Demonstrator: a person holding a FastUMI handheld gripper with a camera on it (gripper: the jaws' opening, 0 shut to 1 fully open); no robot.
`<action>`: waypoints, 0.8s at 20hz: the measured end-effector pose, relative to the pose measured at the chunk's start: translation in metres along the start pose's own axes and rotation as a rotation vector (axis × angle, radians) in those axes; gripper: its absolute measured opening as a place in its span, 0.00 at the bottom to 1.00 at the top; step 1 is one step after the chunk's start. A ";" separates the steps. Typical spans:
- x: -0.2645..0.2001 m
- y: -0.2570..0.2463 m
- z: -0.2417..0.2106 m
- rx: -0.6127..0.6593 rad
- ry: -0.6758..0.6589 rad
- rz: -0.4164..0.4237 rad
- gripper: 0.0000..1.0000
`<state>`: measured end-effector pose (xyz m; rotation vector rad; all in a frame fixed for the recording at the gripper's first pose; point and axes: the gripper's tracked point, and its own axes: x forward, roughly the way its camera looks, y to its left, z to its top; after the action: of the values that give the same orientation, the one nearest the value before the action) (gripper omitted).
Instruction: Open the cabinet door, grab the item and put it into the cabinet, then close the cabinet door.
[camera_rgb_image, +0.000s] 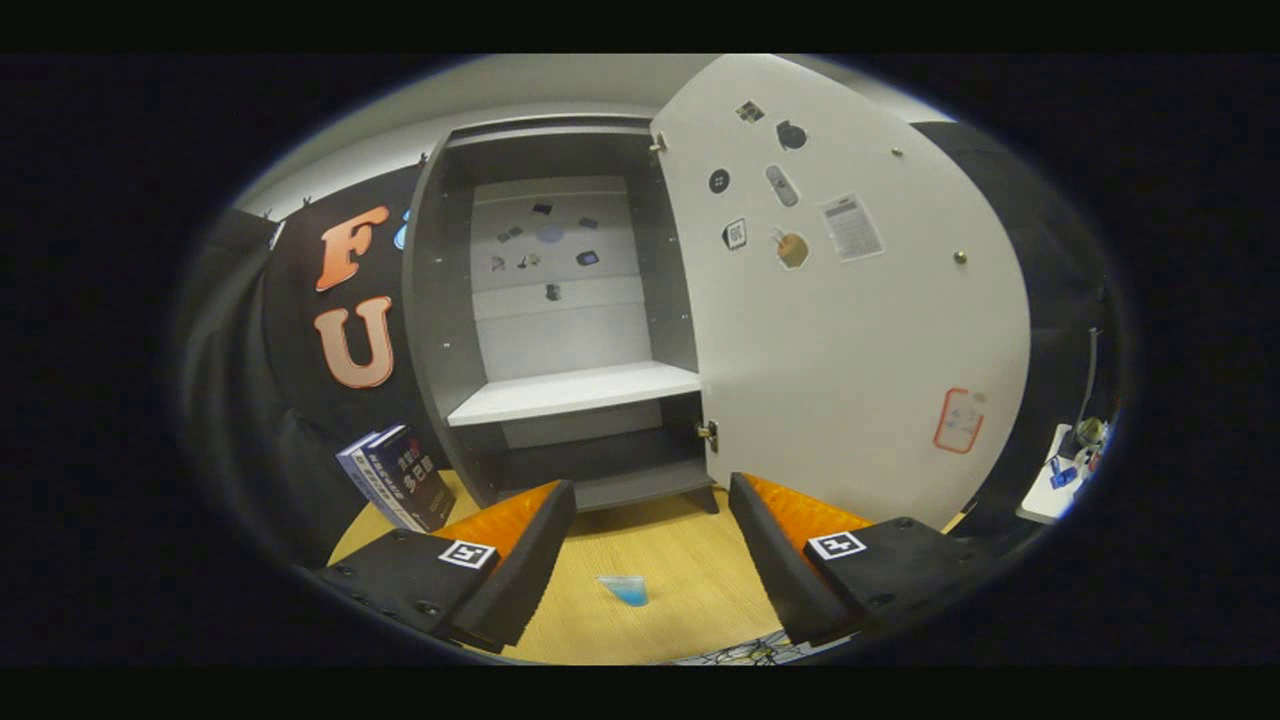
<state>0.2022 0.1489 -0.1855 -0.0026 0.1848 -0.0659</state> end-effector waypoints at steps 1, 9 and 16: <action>0.004 0.004 -0.009 -0.006 0.011 0.008 0.98; 0.051 0.014 -0.091 -0.113 0.093 0.025 0.98; 0.085 0.021 -0.162 -0.087 0.205 0.051 0.98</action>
<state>0.2574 0.1651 -0.3609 -0.0781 0.3919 -0.0070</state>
